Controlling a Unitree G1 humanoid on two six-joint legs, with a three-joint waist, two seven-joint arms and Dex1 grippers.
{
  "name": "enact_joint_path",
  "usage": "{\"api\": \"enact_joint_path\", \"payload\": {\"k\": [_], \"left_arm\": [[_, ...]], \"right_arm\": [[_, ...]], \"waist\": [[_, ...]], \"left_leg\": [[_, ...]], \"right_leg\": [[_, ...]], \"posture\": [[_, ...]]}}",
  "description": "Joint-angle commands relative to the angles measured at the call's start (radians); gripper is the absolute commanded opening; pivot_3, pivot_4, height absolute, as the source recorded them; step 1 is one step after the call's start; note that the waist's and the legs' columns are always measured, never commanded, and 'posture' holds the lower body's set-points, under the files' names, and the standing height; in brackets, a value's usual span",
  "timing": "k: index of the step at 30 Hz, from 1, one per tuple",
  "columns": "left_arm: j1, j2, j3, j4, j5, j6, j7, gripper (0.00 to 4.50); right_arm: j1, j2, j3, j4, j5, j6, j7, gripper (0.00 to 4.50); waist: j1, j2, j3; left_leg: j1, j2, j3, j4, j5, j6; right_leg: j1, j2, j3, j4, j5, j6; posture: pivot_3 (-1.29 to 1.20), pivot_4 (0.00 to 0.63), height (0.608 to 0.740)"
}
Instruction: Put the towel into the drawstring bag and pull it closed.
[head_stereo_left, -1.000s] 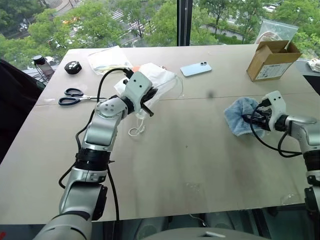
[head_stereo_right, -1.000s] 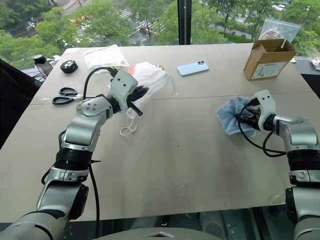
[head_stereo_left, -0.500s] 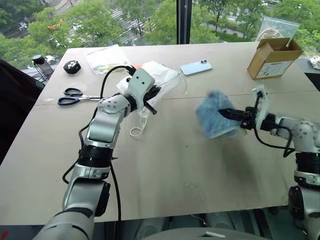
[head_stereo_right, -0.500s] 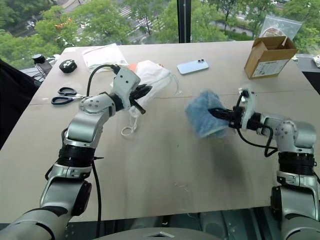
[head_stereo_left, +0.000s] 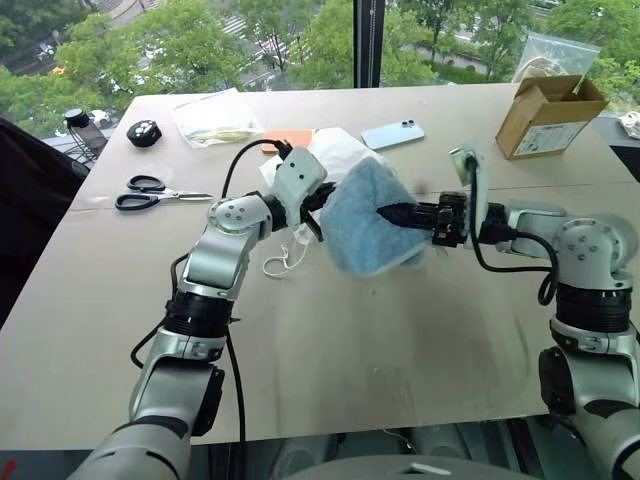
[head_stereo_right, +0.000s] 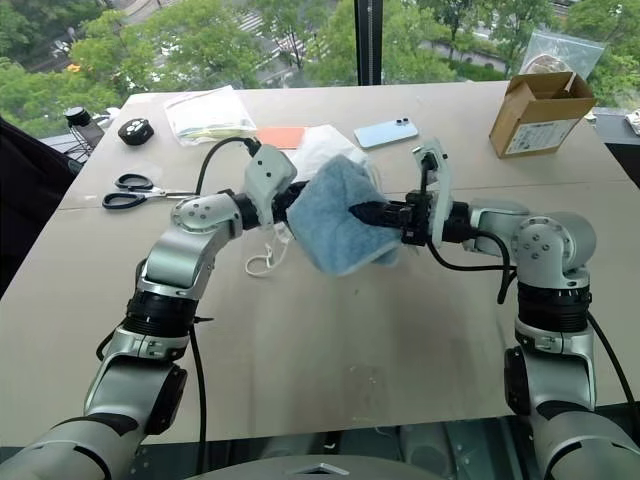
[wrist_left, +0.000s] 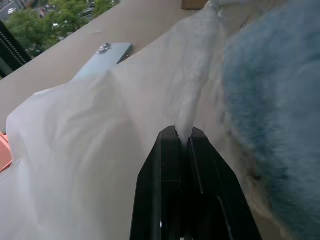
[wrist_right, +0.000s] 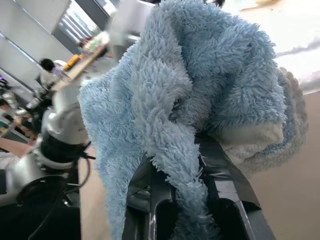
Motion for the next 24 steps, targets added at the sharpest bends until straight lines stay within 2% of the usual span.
{"api": "enact_joint_path", "payload": {"k": [1,6,12,19,22,24], "left_arm": [[0.009,0.017,-0.008,-0.068,-0.014,-0.054,-0.033,0.0],[0.017,0.024,-0.016,-0.063,0.001,-0.1,-0.04,0.0],[0.031,0.016,-0.019,-0.084,-0.022,-0.122,-0.057,0.0],[0.071,0.019,-0.043,-0.141,-0.052,-0.108,-0.11,0.0],[0.075,0.018,-0.048,-0.151,-0.059,-0.1,-0.114,0.0],[0.078,0.016,-0.048,-0.154,-0.061,-0.095,-0.112,0.0]], "right_arm": [[0.003,-0.014,0.039,-0.001,-0.035,-0.02,-0.011,0.01],[0.033,-0.056,0.097,0.02,-0.073,0.046,-0.031,0.01],[0.05,-0.071,0.096,0.044,-0.091,0.08,-0.044,0.01],[0.017,0.067,-0.036,0.071,-0.05,0.118,-0.121,0.01],[0.007,0.159,-0.131,0.102,-0.027,0.136,-0.182,0.01],[-0.003,0.268,-0.263,0.16,0.024,0.125,-0.261,0.01]], "waist": [[0.0,0.0,0.0],[-0.001,0.0,0.0],[-0.001,0.0,0.0],[-0.006,0.0,0.0],[-0.007,0.0,0.0],[-0.01,0.001,0.0]], "left_leg": [[-0.001,0.0,0.0,0.0,0.0,0.0],[-0.008,0.0,-0.002,0.005,0.0,0.0],[-0.009,0.0,-0.002,0.007,0.0,0.0],[-0.009,0.0,-0.002,0.007,0.0,0.0],[-0.009,0.0,-0.002,0.007,0.0,0.0],[-0.008,0.0,-0.002,0.007,0.0,0.0]], "right_leg": [[-0.001,0.0,0.0,0.0,0.0,0.0],[-0.005,0.0,-0.002,0.0,0.0,0.0],[-0.005,0.0,-0.002,0.0,0.001,0.0],[-0.005,0.0,-0.002,0.001,0.001,0.0],[-0.005,0.0,-0.002,0.001,0.001,0.0],[-0.005,0.0,-0.002,0.001,0.001,0.0]], "posture": [[0.0,0.15,0.74],[0.0,0.15,0.74],[0.0,0.15,0.74],[0.0,0.15,0.74],[0.0,0.15,0.74],[0.0,0.15,0.74]]}}
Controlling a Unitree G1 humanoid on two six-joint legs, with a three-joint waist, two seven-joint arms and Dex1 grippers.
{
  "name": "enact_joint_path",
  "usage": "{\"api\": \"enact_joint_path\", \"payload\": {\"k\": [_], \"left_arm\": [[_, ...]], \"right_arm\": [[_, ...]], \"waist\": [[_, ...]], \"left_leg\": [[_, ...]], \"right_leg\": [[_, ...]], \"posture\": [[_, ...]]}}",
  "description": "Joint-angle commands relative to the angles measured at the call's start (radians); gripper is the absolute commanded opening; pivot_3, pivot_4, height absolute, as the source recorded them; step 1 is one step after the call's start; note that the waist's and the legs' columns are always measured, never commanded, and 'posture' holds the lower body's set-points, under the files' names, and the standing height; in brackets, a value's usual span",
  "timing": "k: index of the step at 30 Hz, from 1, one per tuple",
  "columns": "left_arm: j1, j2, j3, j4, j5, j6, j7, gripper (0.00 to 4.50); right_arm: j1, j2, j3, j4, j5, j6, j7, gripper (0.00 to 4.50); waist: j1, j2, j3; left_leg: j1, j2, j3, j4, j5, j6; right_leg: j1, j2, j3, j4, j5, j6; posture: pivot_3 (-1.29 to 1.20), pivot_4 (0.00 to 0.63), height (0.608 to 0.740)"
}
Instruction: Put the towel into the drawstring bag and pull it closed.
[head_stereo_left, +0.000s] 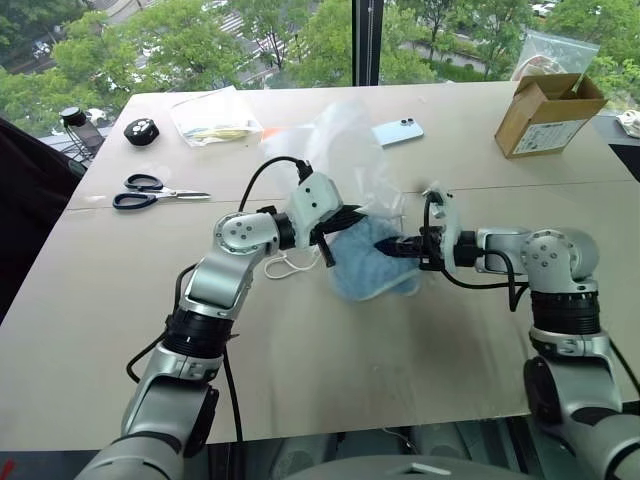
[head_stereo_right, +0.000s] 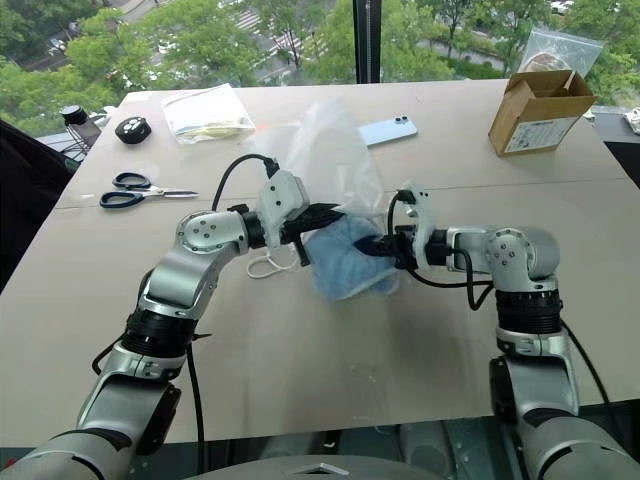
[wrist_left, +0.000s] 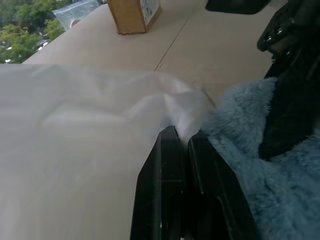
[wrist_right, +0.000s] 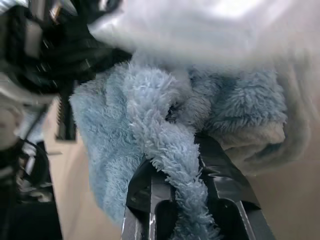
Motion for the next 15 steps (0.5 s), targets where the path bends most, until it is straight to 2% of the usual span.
{"api": "enact_joint_path", "payload": {"k": [1,5,7,12,15], "left_arm": [[0.003,-0.003,0.006,-0.044,-0.023,0.005,0.001,0.0],[0.003,-0.01,0.012,-0.04,-0.027,0.01,0.015,0.0],[0.0,-0.016,0.017,-0.04,-0.03,0.015,0.023,0.0],[-0.01,-0.04,0.037,-0.036,-0.06,0.055,0.043,0.0],[-0.01,-0.054,0.039,-0.034,-0.077,0.076,0.052,0.0]], "right_arm": [[-0.034,0.156,-0.23,0.077,0.095,-0.037,-0.145,0.01],[-0.041,0.401,-0.472,0.155,0.306,-0.17,-0.371,0.01],[-0.045,0.473,-0.539,0.182,0.402,-0.245,-0.479,0.01],[-0.074,0.569,-0.573,0.253,0.671,-0.482,-0.682,0.01],[-0.085,0.596,-0.507,0.25,0.768,-0.57,-0.741,0.01]], "waist": [[-0.003,0.0,0.0],[-0.017,0.0,-0.001],[-0.012,0.003,0.0],[-0.021,0.003,0.0],[-0.036,0.004,0.0]], "left_leg": [[0.0,0.0,0.0,0.0,0.0,0.0],[0.001,0.0,-0.001,0.0,0.0,0.0],[0.0,-0.001,-0.001,0.001,0.0,0.0],[0.001,-0.001,-0.001,0.0,0.0,0.0],[0.003,0.0,0.001,-0.001,0.0,0.0]], "right_leg": [[0.0,0.0,0.0,0.0,0.0,0.0],[0.0,0.0,0.0,0.001,0.0,0.0],[0.0,0.0,0.0,0.001,0.0,0.0],[0.001,0.001,0.0,0.002,0.0,0.0],[0.0,0.001,0.003,0.004,0.0,0.0]], "posture": [[0.0,0.15,0.74],[0.0,0.15,0.74],[0.0,0.15,0.74],[0.0,0.15,0.74],[0.0,0.15,0.74]]}}
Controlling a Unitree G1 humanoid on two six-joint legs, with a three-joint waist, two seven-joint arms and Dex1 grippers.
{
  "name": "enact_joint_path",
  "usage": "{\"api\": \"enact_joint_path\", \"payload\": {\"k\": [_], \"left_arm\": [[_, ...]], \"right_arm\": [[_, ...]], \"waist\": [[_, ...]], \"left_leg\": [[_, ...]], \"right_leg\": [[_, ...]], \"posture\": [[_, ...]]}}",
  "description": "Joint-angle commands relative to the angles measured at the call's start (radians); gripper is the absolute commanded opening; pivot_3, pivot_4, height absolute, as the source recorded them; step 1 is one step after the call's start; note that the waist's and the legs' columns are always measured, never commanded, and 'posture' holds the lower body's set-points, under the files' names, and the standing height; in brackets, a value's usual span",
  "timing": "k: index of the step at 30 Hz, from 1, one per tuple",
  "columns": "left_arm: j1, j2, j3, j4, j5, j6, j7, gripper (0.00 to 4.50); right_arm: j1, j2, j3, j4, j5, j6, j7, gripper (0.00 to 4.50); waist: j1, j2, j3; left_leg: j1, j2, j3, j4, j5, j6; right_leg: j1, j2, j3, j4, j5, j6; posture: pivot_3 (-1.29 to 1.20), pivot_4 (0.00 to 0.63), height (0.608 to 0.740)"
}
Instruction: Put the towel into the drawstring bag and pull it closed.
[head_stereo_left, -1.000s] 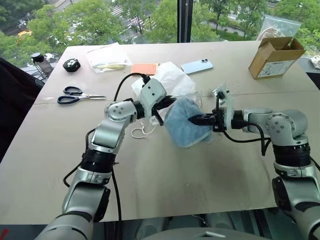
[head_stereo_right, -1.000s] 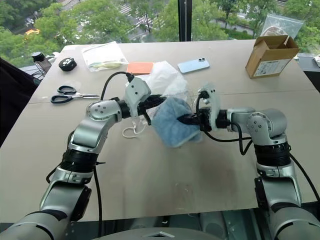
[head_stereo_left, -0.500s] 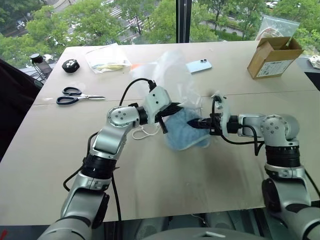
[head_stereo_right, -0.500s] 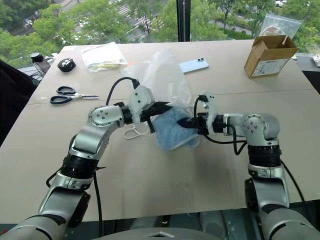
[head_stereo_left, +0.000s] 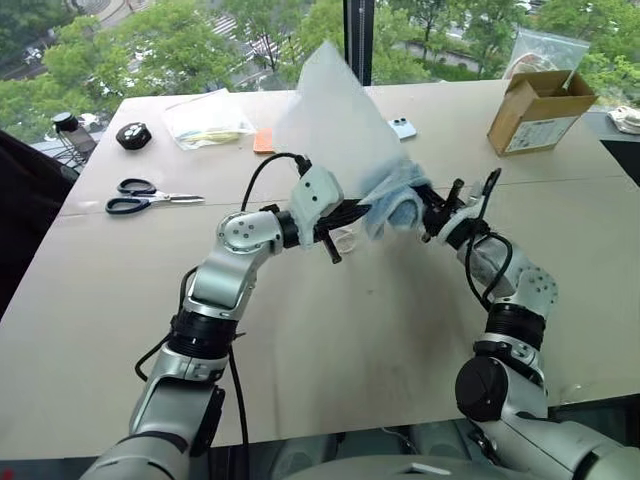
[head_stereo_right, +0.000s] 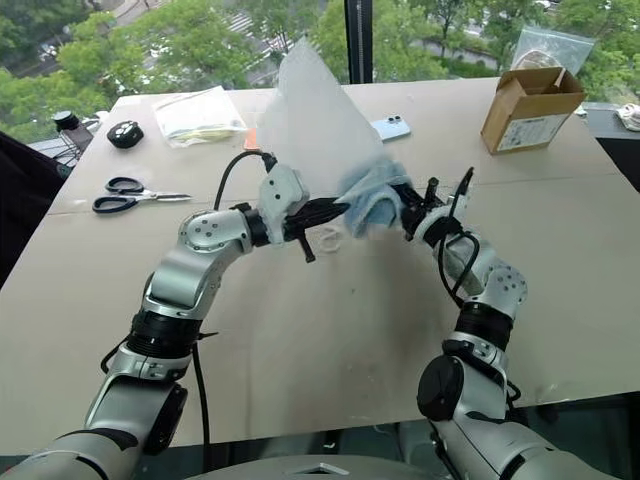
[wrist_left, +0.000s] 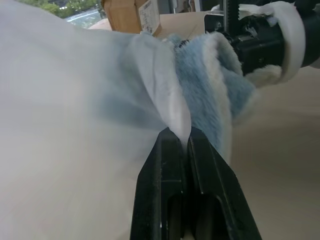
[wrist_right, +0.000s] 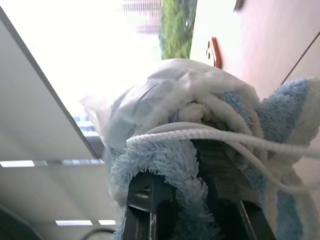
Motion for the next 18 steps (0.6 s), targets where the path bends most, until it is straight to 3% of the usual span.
{"api": "enact_joint_path", "payload": {"k": [1,3,7,12,18], "left_arm": [[-0.007,-0.003,0.02,-0.022,-0.027,0.013,0.009,0.0],[-0.01,-0.008,0.023,-0.018,-0.028,0.011,0.017,0.0],[-0.029,-0.004,0.04,0.009,-0.031,-0.001,0.02,0.0],[-0.067,0.019,0.085,0.013,-0.085,0.034,-0.01,0.0],[-0.105,0.04,0.116,0.007,-0.179,0.081,-0.075,0.0]], "right_arm": [[-0.066,0.249,0.072,-0.05,0.13,-0.107,-0.056,0.01],[-0.028,0.242,0.174,-0.085,0.142,-0.092,-0.071,0.01],[0.07,0.11,0.373,-0.141,-0.005,-0.066,-0.007,0.01],[0.15,-0.149,0.651,-0.249,-0.402,-0.176,0.303,0.01],[0.199,-0.292,0.85,-0.306,-0.729,-0.399,0.577,0.01]], "waist": [[-0.012,0.0,0.0],[-0.019,0.0,0.0],[-0.021,0.001,0.0],[-0.006,0.002,0.0],[-0.014,0.001,0.0]], "left_leg": [[0.0,0.0,0.0,0.0,0.0,0.0],[0.0,0.0,0.001,0.0,0.0,0.0],[0.0,0.001,0.004,0.0,0.0,0.0],[-0.001,0.0,0.003,0.002,0.0,0.0],[-0.001,0.0,0.003,0.003,0.0,0.0]], "right_leg": [[0.0,0.0,0.0,0.0,0.0,0.0],[0.0,0.0,0.002,0.001,0.0,0.0],[-0.004,0.001,0.004,0.004,0.0,0.0],[-0.004,0.002,0.003,0.004,0.0,0.0],[-0.004,0.002,0.004,0.005,0.001,0.002]], "posture": [[0.0,0.15,0.74],[0.0,0.15,0.74],[0.0,0.15,0.74],[0.0,0.15,0.74],[0.0,0.15,0.74]]}}
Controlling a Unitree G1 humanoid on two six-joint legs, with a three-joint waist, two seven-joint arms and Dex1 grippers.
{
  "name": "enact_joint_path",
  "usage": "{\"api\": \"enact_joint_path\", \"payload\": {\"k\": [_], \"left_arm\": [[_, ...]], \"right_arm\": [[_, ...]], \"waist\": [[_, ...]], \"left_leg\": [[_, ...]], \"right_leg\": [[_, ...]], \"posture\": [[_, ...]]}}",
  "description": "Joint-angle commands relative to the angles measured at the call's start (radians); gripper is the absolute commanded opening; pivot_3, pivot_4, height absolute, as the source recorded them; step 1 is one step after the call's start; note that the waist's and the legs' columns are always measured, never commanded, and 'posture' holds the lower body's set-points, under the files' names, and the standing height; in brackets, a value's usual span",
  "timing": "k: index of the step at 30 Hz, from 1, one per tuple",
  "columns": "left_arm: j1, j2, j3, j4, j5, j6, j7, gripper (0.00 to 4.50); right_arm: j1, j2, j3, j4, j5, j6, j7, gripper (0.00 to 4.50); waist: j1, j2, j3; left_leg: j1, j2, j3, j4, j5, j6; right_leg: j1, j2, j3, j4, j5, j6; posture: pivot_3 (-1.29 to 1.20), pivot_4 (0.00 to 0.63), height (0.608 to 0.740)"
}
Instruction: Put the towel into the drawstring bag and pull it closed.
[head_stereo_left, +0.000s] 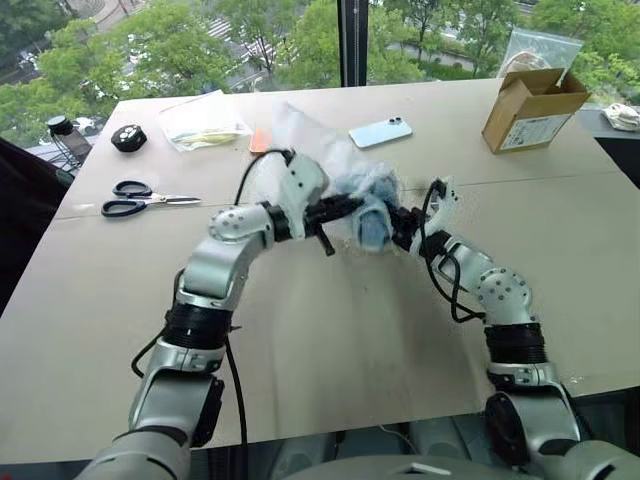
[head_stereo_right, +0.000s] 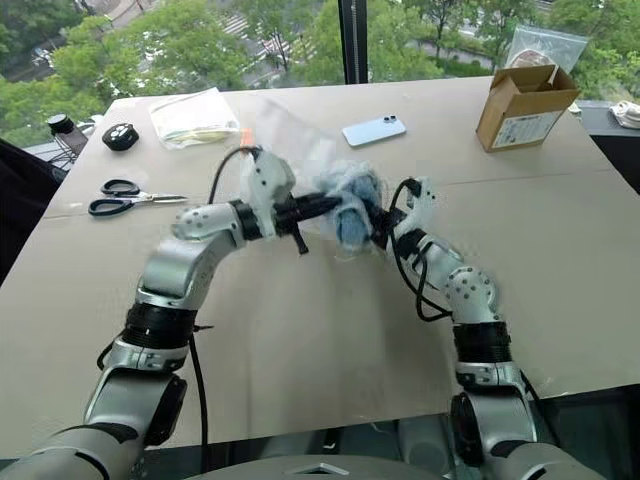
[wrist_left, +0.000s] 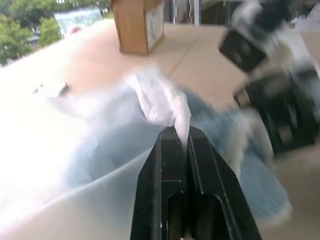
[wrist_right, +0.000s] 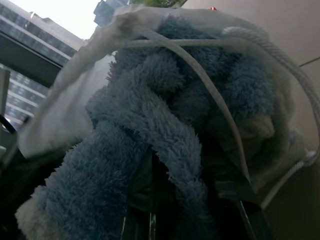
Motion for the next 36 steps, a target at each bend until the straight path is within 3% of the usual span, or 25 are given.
{"api": "enact_joint_path", "payload": {"k": [1,6,12,17,23,27,31,36], "left_arm": [[-0.027,0.016,0.029,-0.043,-0.068,0.017,-0.05,0.0],[-0.026,0.044,0.016,-0.058,-0.107,0.056,-0.107,0.0],[-0.029,0.042,0.005,-0.042,-0.098,0.061,-0.099,0.0],[-0.035,0.041,-0.002,-0.033,-0.093,0.059,-0.097,0.0],[-0.013,0.044,-0.004,-0.071,-0.133,0.095,-0.117,0.0],[-0.013,0.029,0.019,-0.097,-0.185,0.144,-0.106,0.0],[-0.01,0.033,0.018,-0.109,-0.21,0.176,-0.104,0.0],[0.0,0.025,0.01,-0.119,-0.211,0.19,-0.082,0.0]], "right_arm": [[0.007,-0.05,0.101,-0.052,-0.185,-0.146,0.143,0.01],[-0.006,-0.114,0.23,-0.028,-0.493,-0.446,0.243,0.01],[-0.061,-0.153,0.324,0.034,-0.832,-0.799,0.239,0.01],[-0.07,-0.145,0.326,0.081,-0.939,-0.898,0.214,0.01],[-0.02,0.171,0.006,-0.043,-0.246,-0.355,0.143,0.01],[-0.056,0.298,-0.162,-0.092,0.103,-0.129,-0.062,0.01],[-0.131,0.392,-0.303,-0.062,0.421,-0.076,-0.332,0.01],[-0.152,0.454,-0.358,-0.036,0.689,-0.161,-0.645,0.01]], "waist": [[-0.003,0.0,0.0],[-0.001,0.0,0.0],[0.001,0.0,0.0],[0.006,0.0,0.0],[0.004,-0.001,0.0],[0.016,-0.001,0.0],[0.024,0.0,0.001],[0.02,0.0,0.001]], "left_leg": [[0.0,0.0,0.0,0.0,0.0,0.0],[0.0,0.0,0.0,0.0,0.0,0.0],[0.0,0.0,0.0,0.0,0.0,0.0],[0.0,0.0,0.0,0.0,0.0,-0.001],[0.001,0.002,0.0,-0.001,0.0,-0.001],[0.001,0.001,0.0,-0.001,0.0,-0.001],[0.002,0.001,-0.001,-0.003,0.0,-0.001],[0.002,0.001,0.0,-0.003,0.0,-0.001]], "right_leg": [[0.0,0.0,0.0,0.0,0.0,0.0],[0.0,0.0,0.0,0.0,0.0,0.0],[0.0,0.0,0.0,-0.001,0.0,0.0],[0.0,0.0,0.0,-0.001,0.0,0.0],[0.001,0.001,0.001,-0.001,0.0,-0.001],[0.001,0.001,0.001,-0.002,0.0,-0.001],[0.001,0.001,0.001,-0.001,0.0,-0.001],[0.001,0.001,0.002,-0.001,0.0,-0.001]], "posture": [[0.0,0.15,0.74],[0.0,0.15,0.74],[0.0,0.15,0.74],[0.0,0.15,0.74],[0.0,0.15,0.74],[0.0,0.15,0.74],[0.0,0.15,0.74],[0.0,0.15,0.74]]}}
